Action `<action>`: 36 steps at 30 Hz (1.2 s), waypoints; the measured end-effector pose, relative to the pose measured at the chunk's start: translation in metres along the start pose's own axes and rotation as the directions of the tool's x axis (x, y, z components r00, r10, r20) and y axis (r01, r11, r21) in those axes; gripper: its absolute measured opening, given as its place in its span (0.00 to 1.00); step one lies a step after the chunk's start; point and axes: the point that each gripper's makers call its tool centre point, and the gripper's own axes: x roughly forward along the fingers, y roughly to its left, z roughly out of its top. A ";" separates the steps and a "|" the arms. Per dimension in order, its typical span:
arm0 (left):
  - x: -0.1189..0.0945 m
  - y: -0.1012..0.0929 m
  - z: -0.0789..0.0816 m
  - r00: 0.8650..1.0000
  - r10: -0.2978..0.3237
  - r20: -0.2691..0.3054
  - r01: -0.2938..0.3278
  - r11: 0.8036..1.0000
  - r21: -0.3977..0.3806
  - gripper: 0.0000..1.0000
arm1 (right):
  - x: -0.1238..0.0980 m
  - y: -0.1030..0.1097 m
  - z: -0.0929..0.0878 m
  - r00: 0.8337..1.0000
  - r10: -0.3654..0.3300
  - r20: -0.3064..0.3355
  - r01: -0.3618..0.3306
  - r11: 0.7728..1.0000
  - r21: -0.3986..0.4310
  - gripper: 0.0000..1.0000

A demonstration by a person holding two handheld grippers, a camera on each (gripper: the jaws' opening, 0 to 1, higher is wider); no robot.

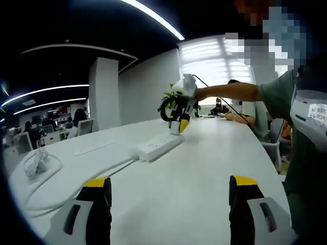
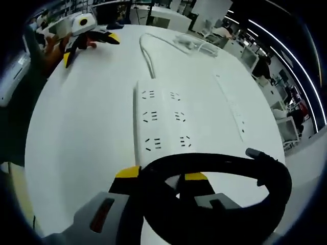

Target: Straighten the power strip on the desk, plug the charger into it

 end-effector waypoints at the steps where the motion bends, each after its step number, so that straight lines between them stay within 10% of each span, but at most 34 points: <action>1: 0.000 0.001 0.000 1.000 0.003 0.000 -0.003 1.000 -0.002 0.97 | 0.000 0.001 0.000 1.000 0.001 -0.002 -0.001 1.000 -0.011 0.22; 36: -0.008 0.008 0.007 0.999 0.049 0.023 -0.049 0.999 -0.001 0.96 | 0.006 0.000 0.000 0.999 -0.002 0.051 0.001 1.000 0.017 0.27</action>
